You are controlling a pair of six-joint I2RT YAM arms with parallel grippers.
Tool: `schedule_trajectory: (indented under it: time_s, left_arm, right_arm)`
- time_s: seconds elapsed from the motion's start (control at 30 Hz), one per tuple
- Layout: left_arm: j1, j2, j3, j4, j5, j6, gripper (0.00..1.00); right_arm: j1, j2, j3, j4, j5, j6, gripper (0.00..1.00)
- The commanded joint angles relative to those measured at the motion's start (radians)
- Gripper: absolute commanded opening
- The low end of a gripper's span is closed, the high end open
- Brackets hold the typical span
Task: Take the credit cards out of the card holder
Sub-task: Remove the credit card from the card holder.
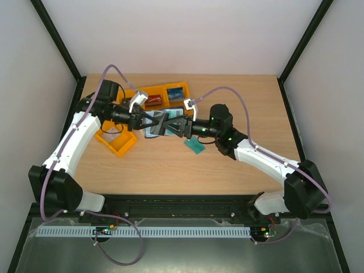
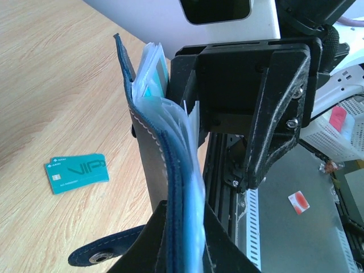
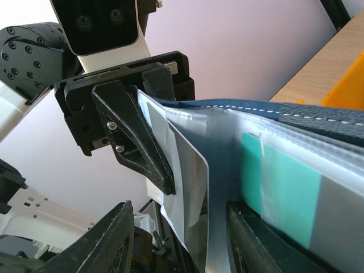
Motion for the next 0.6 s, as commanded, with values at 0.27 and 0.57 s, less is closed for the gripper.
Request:
schedule_trajectory:
  time_s: [0.27, 0.57]
  left_arm:
    - [0.003, -0.025, 0.030, 0.014, 0.140, -0.008, 0.02]
    - [0.040, -0.045, 0.002, 0.053, 0.133, -0.053, 0.09]
  right_arm:
    - [-0.002, 0.070, -0.003, 0.251, -0.133, 0.128, 0.28]
    - [-0.004, 0.046, 0.023, 0.162, -0.104, 0.066, 0.02]
